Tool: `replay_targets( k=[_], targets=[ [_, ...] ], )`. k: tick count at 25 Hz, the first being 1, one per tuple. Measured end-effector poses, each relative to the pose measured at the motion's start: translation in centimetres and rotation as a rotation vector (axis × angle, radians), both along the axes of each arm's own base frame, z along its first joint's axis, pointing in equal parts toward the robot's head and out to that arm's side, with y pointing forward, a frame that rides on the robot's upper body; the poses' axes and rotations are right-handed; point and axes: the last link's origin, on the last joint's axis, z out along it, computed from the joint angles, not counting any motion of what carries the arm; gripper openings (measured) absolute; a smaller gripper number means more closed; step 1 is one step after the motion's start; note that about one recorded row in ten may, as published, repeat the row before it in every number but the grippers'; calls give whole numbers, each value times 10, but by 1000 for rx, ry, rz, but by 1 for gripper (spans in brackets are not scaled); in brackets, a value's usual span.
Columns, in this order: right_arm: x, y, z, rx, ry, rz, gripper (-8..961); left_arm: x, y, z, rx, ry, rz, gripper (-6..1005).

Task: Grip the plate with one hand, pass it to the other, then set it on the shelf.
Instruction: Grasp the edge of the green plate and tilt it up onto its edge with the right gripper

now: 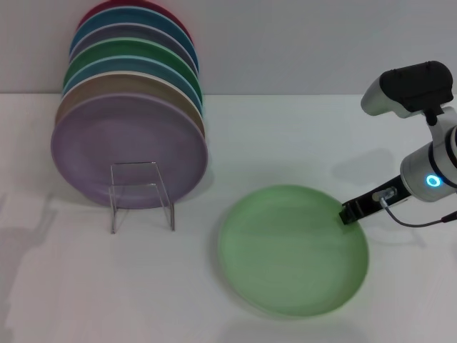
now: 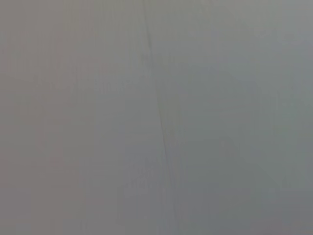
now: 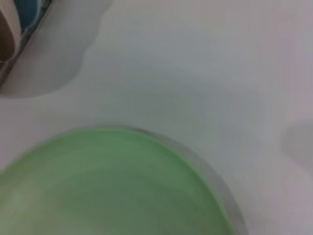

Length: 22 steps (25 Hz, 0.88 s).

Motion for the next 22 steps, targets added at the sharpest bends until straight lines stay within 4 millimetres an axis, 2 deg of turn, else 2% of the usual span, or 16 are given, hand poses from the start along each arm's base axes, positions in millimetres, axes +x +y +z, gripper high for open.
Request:
replay_targets(
  k=[11, 17, 22],
  targets=[
    [-19, -8, 16, 22, 100, 84, 19, 1, -2, 1, 9, -6, -12, 800],
    [-30, -16, 40, 80, 134, 171, 18, 8, -1, 0, 6, -17, -48, 800],
    [-33, -35, 72, 211, 133, 336, 18, 28, 10, 2, -89, -97, -185, 800]
  ],
)
